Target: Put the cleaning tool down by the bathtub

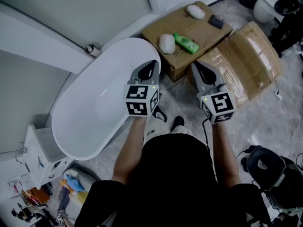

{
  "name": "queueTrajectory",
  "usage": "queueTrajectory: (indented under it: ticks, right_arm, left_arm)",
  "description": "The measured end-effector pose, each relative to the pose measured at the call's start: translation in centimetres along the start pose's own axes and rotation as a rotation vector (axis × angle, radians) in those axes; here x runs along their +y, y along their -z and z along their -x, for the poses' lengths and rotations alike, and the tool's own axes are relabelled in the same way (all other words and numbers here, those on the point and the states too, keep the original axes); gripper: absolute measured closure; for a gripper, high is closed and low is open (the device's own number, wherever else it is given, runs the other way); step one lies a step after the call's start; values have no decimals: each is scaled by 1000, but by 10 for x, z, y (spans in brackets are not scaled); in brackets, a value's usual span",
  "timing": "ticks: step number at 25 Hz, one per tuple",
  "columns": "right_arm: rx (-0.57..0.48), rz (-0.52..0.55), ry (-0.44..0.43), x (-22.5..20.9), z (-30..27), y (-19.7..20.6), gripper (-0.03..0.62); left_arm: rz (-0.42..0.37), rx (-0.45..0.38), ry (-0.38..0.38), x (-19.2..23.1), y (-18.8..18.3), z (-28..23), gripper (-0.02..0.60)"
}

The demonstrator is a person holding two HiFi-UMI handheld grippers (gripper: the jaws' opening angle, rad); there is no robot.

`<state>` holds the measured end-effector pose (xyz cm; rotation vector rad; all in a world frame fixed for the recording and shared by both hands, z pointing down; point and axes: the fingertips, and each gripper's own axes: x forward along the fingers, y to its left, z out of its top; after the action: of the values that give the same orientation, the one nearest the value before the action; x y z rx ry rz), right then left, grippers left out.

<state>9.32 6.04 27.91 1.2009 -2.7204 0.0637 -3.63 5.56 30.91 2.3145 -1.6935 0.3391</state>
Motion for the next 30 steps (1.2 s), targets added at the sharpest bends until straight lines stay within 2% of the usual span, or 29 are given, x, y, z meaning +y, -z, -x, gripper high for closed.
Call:
queueTrajectory:
  ticks: [10,30]
  right_arm:
    - [-12,26,1,4,-1,-13,586]
    - [-3,30,13,9,-7,-12,586]
  left_arm:
    - [-1,-45,11,-4,-15,9,583]
    - [-20,-57,39,-2,-18,10,583]
